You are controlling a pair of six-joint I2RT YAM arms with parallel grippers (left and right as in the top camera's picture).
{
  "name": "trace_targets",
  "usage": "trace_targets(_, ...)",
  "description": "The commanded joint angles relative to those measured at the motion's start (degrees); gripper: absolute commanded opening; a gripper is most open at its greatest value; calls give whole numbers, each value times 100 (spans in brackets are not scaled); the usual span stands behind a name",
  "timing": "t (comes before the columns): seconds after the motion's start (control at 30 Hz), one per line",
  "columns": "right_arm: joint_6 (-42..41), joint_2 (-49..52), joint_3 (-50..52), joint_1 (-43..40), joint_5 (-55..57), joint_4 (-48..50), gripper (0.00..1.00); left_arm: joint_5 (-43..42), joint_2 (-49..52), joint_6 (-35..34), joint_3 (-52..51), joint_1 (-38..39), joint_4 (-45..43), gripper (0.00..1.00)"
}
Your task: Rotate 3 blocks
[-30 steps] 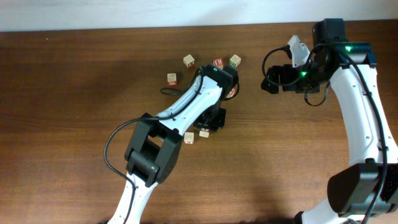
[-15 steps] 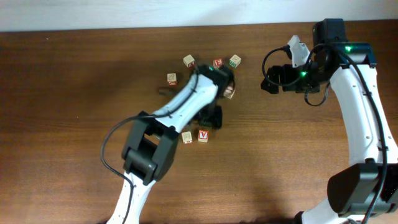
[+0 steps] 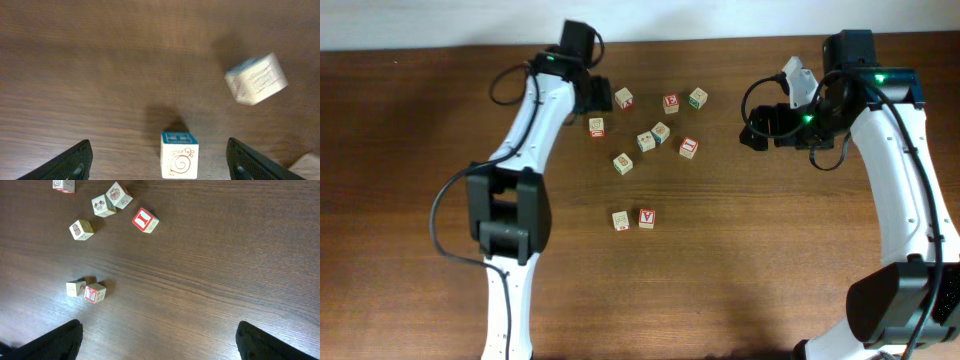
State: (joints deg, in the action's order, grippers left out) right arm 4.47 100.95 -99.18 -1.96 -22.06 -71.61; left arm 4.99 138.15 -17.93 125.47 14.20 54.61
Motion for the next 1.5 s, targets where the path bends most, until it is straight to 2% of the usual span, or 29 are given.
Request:
trace_targets(0.0,-42,4,-59,-26,26,-2,98,42,450,87,20,247,118,70)
trace_targets(0.1,-42,4,-59,-26,26,-2,98,44,544,63,20,269,114,61)
trace_targets(0.27,-42,4,-57,-26,26,-24,98,90,544,66,20,258,42,41)
trace_targets(0.3,-42,4,-57,-26,26,-22,98,107,544,66,17,254,31,29)
trace_targets(0.33,-42,4,-57,-26,26,-24,98,107,544,66,20,254,31,23)
trace_targets(0.4,-42,4,-57,-26,28,-22,98,103,544,66,20,264,35,15)
trace_targets(0.47,-42,4,-57,-26,28,-24,98,105,476,63,44,264,155,10)
trace_targets(0.6,-42,4,-57,-26,28,-46,98,162,-111,68,411,254,654,13)
trace_targets(0.7,-39,4,-57,-26,26,-68,98,262,-925,66,896,251,1613,17)
trace_targets(0.87,-42,4,-57,-26,26,-68,98,673,-2070,61,938,251,2833,17)
trace_targets(0.97,-42,4,-57,-26,26,-61,98,688,-2361,-221,938,254,3652,17)
trace_targets(1.0,-42,4,-57,-26,26,-59,98,684,-2378,-520,935,254,4177,16)
trace_targets(1.03,-42,4,-59,-26,26,-57,98,546,-2378,-509,846,254,4214,16)
trace_targets(1.1,-42,4,-57,-26,26,-37,98,52,-2411,-522,369,297,4188,16)
trace_targets(1.2,-42,4,-57,-26,26,-15,98,-90,-2411,-688,-616,424,3978,17)
trace_targets(1.23,-44,4,-57,-26,22,42,98,-439,-2411,-688,-1451,573,3558,17)
trace_targets(1.3,-44,4,-57,-26,24,46,98,-538,-2411,-693,-2245,754,3025,18)
trace_targets(1.47,-42,4,-57,-26,26,48,98,-634,-2411,-973,-4345,955,962,18)
